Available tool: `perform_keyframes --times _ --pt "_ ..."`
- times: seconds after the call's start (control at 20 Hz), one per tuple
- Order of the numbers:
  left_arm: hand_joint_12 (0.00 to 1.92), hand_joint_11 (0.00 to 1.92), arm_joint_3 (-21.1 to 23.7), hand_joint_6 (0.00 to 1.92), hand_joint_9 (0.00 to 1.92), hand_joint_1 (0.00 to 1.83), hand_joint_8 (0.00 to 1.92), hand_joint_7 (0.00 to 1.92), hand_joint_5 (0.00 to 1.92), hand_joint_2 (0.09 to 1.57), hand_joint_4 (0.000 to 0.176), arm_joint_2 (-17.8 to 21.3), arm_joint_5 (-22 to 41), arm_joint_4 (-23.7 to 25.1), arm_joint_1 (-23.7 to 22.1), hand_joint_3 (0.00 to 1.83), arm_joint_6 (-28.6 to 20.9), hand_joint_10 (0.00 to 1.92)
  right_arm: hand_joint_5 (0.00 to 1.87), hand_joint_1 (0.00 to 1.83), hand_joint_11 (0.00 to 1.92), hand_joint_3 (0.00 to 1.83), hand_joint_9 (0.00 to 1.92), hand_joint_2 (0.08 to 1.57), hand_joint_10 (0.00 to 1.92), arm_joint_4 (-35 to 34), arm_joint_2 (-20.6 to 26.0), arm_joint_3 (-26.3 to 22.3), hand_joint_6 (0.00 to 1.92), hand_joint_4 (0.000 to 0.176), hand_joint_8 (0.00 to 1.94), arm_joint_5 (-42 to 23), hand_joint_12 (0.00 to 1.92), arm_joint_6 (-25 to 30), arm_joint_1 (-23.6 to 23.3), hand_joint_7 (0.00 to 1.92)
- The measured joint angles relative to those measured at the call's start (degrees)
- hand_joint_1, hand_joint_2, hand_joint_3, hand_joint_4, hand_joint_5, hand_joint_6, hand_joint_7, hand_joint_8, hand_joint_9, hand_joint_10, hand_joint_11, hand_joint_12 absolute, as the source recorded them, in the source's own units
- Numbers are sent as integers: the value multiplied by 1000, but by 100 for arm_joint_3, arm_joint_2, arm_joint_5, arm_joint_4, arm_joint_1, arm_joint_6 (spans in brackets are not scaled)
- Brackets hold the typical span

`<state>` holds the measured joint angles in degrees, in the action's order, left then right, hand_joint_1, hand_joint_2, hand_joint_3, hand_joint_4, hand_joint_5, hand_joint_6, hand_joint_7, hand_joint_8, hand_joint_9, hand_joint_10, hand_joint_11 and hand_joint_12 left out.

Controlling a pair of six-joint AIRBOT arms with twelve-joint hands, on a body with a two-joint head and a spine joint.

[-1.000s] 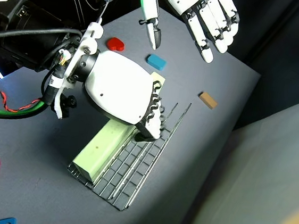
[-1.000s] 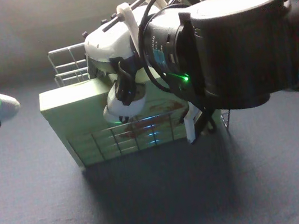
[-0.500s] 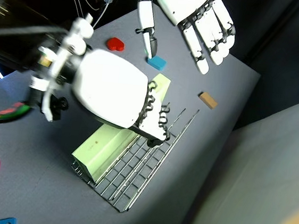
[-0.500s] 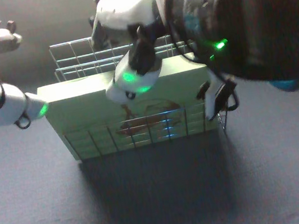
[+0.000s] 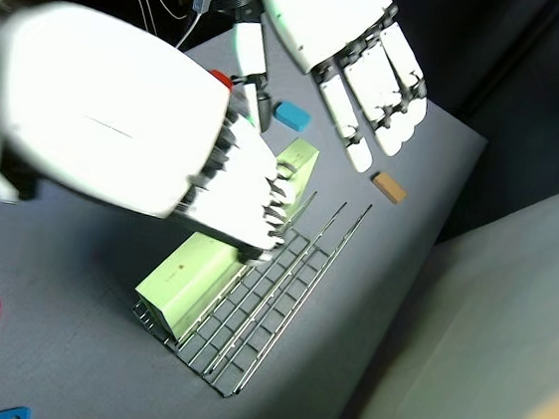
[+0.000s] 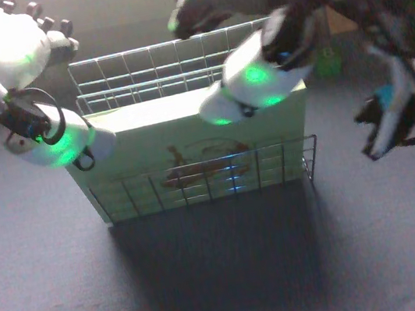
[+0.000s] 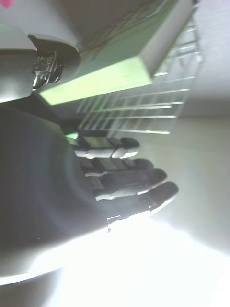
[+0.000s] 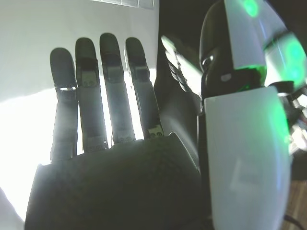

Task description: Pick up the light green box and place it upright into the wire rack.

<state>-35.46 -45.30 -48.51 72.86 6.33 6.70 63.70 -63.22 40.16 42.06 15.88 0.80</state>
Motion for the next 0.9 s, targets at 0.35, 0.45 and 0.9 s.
perform_keyframes --times 0.35,0.45,0.9 --pt "1187 750 496 38 881 546 540 953 1007 1085 0 -96 -459 24 -201 0 -125 910 837 941 878 1 821 1184 1570 -378 1432 -1010 1240 173 1264 -308 1737 -229 -251 843" --pt "1651 843 595 796 802 592 1453 774 853 1120 0 -103 -595 -4 -240 1 -127 1632 900 754 1079 3 1019 1202 1817 -337 1690 -1150 1565 0 1677 -369 1843 -234 -251 900" --pt "1921 1527 914 1921 1456 723 1921 1384 1198 1282 0 -175 -911 -66 -240 3 -168 1921 1156 766 1863 15 1683 1396 1921 -293 1611 -1235 1921 0 1941 -494 1921 -125 26 1446"
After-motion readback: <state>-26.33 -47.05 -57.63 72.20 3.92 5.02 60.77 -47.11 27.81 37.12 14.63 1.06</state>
